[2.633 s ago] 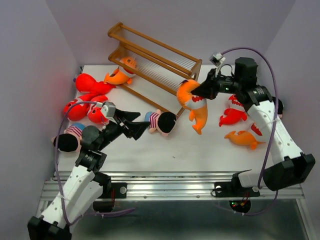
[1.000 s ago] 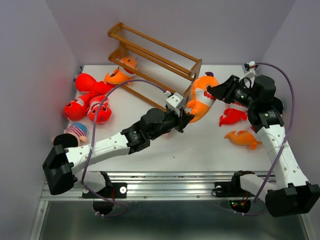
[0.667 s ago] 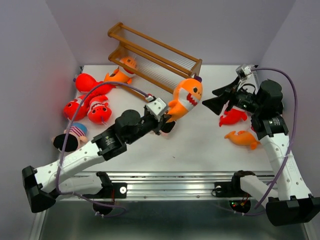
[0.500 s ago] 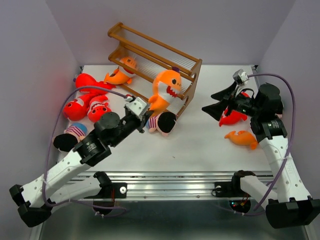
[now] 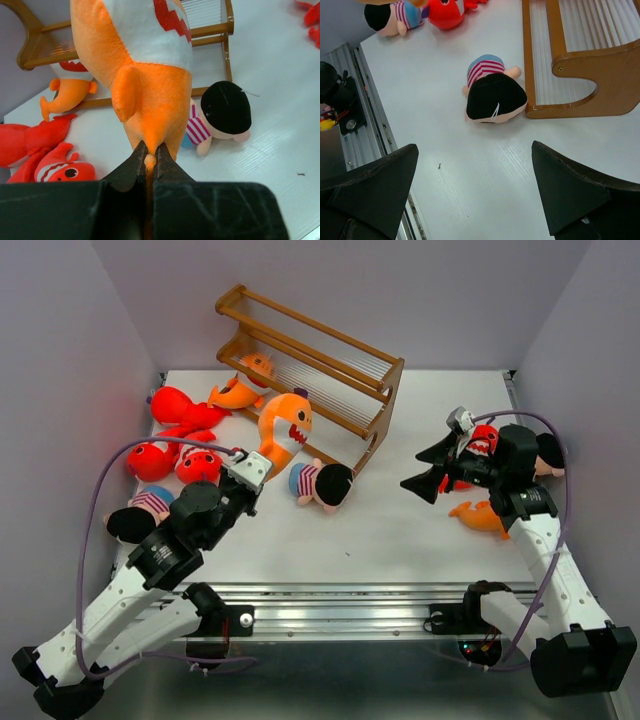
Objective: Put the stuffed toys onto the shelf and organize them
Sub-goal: Pass the stuffed toy from the right arm to the left, then place the stuffed toy onto shelf
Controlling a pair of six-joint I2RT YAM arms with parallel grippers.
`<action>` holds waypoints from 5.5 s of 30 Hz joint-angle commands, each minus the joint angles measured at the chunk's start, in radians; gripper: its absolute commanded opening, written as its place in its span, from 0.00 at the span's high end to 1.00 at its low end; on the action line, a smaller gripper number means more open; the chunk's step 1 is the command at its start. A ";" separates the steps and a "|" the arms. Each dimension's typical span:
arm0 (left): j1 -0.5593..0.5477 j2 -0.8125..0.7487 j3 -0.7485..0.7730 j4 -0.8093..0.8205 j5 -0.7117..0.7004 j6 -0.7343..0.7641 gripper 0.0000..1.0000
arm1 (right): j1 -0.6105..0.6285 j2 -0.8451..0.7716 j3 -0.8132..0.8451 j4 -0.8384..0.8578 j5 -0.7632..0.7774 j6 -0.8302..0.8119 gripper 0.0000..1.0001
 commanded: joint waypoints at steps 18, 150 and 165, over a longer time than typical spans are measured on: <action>0.380 0.100 -0.154 0.272 0.288 0.120 1.00 | -0.027 -0.056 -0.114 0.044 0.087 -0.128 0.00; 0.808 1.275 0.517 0.473 0.763 -0.062 0.05 | -0.027 -0.103 -0.117 0.041 0.166 -0.163 0.00; 0.848 1.105 0.445 0.484 0.750 -0.058 0.05 | -0.027 -0.111 -0.120 0.041 0.165 -0.174 0.00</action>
